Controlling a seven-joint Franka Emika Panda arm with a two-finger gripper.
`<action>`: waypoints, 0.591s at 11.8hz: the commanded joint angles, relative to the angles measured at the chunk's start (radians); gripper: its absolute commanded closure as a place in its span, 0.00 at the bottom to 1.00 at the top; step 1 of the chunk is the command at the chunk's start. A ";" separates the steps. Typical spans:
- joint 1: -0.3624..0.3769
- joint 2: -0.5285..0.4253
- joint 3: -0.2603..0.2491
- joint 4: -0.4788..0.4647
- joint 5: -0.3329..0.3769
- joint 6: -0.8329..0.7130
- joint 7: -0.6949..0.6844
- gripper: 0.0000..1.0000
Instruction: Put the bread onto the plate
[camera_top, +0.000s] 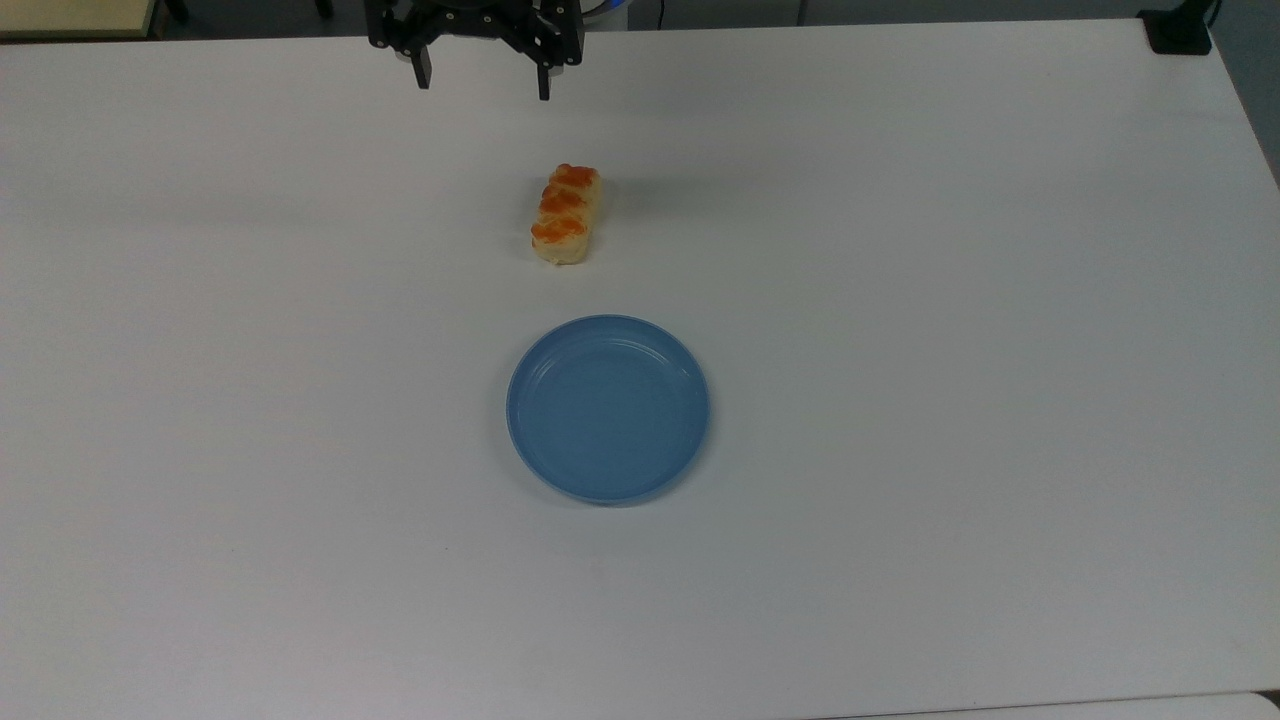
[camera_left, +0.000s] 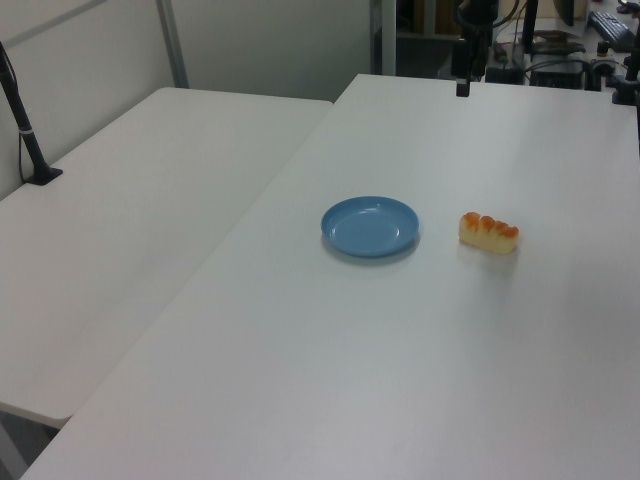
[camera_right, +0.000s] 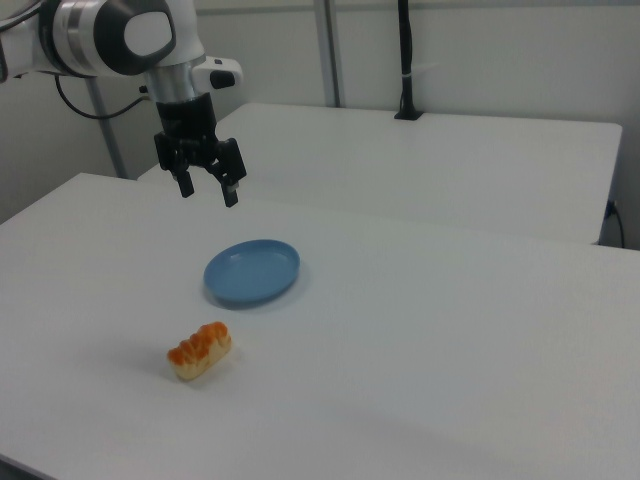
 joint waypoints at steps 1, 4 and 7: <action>-0.008 -0.003 0.016 -0.005 0.015 -0.017 0.021 0.00; -0.008 -0.002 0.016 -0.005 0.015 -0.019 0.021 0.00; -0.008 -0.002 0.016 -0.005 0.015 -0.019 0.013 0.00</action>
